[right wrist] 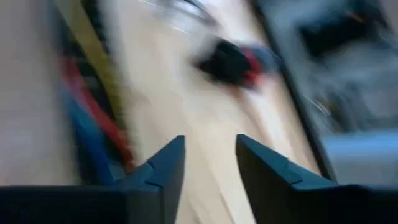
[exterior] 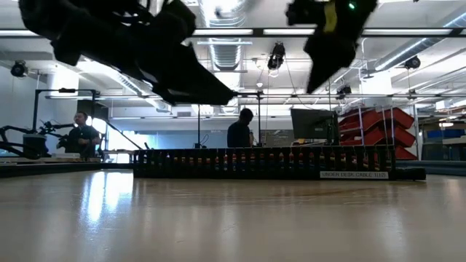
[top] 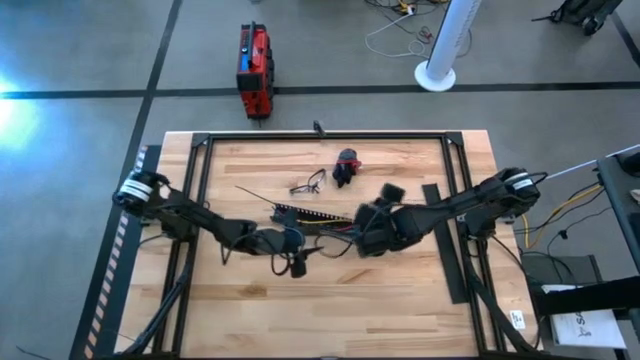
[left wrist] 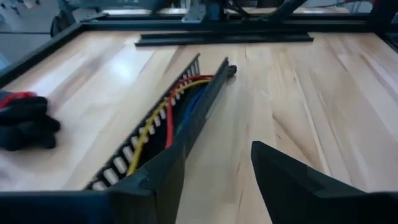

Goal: Ziptie cables
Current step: Close the black cable duct lid

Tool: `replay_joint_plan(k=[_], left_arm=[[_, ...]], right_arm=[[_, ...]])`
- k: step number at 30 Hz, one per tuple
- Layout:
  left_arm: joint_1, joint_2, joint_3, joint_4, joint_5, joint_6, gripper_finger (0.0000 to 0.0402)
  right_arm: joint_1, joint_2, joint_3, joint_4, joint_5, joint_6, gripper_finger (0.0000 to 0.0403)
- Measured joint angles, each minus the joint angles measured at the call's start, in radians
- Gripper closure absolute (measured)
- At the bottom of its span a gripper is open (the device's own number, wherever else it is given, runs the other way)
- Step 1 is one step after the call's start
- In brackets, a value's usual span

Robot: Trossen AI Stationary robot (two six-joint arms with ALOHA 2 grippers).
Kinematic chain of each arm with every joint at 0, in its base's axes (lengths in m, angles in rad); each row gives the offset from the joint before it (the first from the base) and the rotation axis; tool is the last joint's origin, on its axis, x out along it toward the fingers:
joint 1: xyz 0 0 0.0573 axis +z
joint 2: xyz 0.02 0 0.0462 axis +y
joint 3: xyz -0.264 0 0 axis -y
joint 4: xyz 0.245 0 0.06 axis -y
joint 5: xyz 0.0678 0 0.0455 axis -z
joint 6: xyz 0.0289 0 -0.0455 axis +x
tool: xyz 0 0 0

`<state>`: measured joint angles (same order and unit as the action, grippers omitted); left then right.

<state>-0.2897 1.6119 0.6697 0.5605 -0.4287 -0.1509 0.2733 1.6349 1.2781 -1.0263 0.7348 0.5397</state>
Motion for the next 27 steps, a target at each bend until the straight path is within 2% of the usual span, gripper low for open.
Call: replay_joint_plan(k=[2, 5, 7, 9, 16, 22, 27], left_arm=[[0.0, 0.047, 0.037, -0.003, 0.002, 0.0, 0.0224], [0.0, 0.114, 0.091, -0.002, 0.013, 0.0, 0.0217], [0.002, 0.156, 0.124, -0.013, 0.016, 0.001, 0.0215], [0.007, 0.179, 0.154, -0.053, 0.019, 0.009, 0.0215], [0.034, 0.2, 0.246, -0.219, 0.019, 0.011, 0.0228], [0.04, 0.198, 0.253, -0.241, 0.021, 0.011, 0.0242], [0.063, 0.198, 0.252, -0.254, 0.021, -0.004, 0.0242]], right_arm=[[0.003, -0.015, -0.042, -0.137, 0.077, 0.214, 0.0248], [0.0, -0.039, -0.127, -0.377, 0.122, 0.578, 0.0221], [-0.003, -0.059, -0.2, -0.411, 0.119, 0.765, 0.0212], [-0.009, -0.078, -0.269, -0.409, 0.051, 0.87, 0.0209], [-0.053, -0.126, -0.455, -0.241, -0.139, 1.0, 0.0226], [-0.111, -0.147, -0.526, -0.224, -0.201, 1.033, 0.0255], [-0.163, -0.171, -0.551, -0.182, -0.205, 0.988, 0.0282]])
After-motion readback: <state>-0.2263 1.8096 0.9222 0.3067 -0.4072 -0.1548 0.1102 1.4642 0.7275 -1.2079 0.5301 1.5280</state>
